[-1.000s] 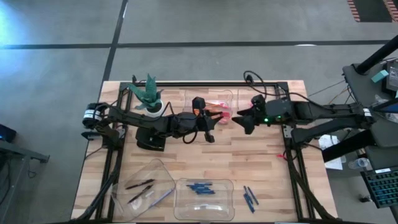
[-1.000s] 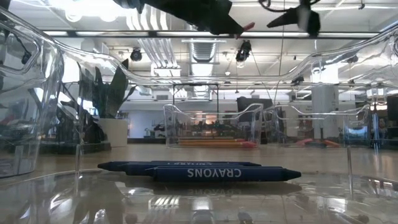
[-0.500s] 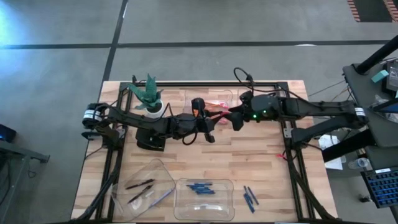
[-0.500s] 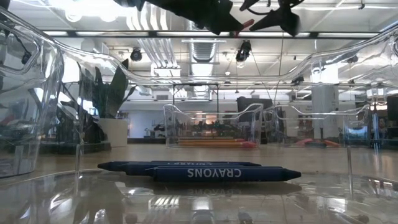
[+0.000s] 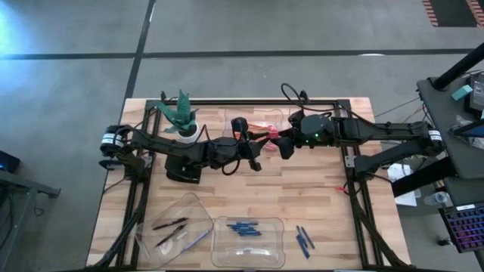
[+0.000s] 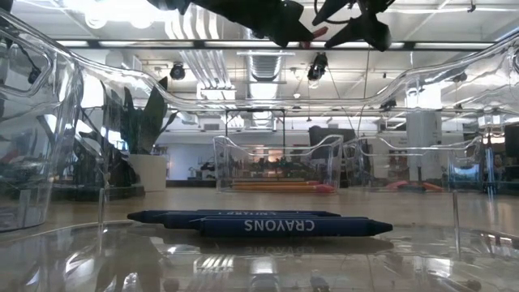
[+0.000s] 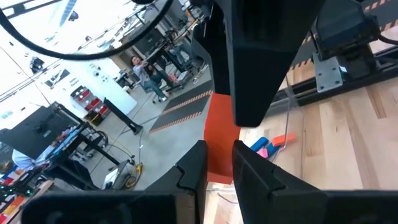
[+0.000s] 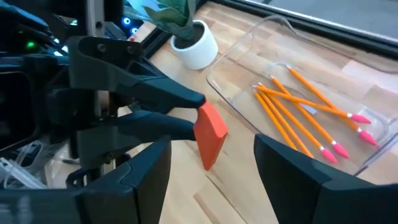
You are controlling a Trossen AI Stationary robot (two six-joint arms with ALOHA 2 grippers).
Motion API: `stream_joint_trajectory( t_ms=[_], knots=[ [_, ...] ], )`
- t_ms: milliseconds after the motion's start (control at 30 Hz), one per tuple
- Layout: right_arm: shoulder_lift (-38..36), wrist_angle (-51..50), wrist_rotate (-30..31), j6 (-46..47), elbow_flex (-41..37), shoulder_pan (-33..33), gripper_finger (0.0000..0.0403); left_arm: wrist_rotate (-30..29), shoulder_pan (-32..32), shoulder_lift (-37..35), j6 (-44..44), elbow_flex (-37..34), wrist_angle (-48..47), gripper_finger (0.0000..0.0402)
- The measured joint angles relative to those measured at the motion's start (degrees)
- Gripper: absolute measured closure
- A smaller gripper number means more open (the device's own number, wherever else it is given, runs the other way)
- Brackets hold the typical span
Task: Sort crayons/erasers/pens/pencils in bins
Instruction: Put the orange eraser into the top right transparent bin
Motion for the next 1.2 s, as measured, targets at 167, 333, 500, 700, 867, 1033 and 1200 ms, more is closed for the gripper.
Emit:
stream_joint_trajectory(
  t_ms=[167,333,500,700,867,1033,1200],
  knots=[
    [-0.3,0.3,0.0,-1.6,0.0,0.0,0.0184,0.0,-0.1,0.0,-0.2,-0.1,-0.1,0.0354],
    [-0.3,0.3,0.4,-1.3,0.0,0.0,0.0184,0.0,-0.3,0.0,-0.3,-0.2,-0.2,0.0354],
    [0.4,0.3,0.4,-1.2,0.0,0.0,0.0184,0.0,-0.3,0.0,-0.3,-0.3,-0.2,0.0354],
    [0.4,0.3,0.4,-1.6,0.0,0.0,0.0216,0.1,-0.3,0.0,-0.3,-0.5,-0.2,0.0354],
    [0.2,0.3,0.4,-1.9,0.0,0.0,0.0272,0.1,-0.3,0.0,-0.3,-0.6,-0.2,0.0354],
    [0.4,0.3,0.4,-2.0,0.0,0.0,0.0311,0.1,-0.3,0.0,-0.3,-0.6,-0.1,0.0354],
    [0.4,0.3,0.4,-3.3,0.0,0.0,0.0331,0.1,-0.3,0.0,-0.3,-0.6,0.1,0.0354]
  ],
)
